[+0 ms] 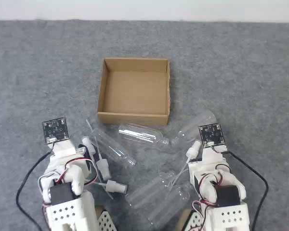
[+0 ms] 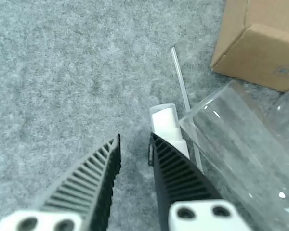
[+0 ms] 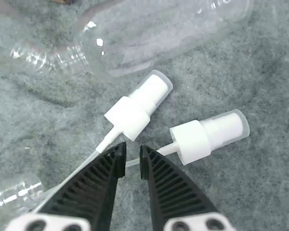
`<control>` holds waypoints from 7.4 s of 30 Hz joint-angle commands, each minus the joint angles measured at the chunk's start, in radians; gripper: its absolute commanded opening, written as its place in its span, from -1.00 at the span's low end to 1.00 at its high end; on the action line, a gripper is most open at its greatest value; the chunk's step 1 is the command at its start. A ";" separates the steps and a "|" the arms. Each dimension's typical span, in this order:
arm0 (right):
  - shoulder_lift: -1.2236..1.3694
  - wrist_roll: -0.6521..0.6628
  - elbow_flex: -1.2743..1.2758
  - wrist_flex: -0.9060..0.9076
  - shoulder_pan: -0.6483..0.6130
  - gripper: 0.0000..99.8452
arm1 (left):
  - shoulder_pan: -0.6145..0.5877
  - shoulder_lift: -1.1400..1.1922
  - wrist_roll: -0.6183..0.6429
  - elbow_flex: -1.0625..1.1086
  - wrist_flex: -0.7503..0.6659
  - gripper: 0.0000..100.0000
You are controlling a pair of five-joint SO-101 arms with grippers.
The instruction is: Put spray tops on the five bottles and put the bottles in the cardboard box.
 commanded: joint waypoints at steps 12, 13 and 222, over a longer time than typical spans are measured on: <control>-0.022 -0.006 0.017 0.007 0.008 -0.99 | 0.000 -0.021 0.000 -0.025 0.005 -0.82; -0.022 -0.006 0.017 0.007 0.008 -0.99 | 0.000 -0.021 0.000 -0.025 0.005 -0.82; -0.010 -0.003 -0.629 0.053 0.013 -0.99 | 0.000 -0.021 0.000 -0.025 0.005 -0.82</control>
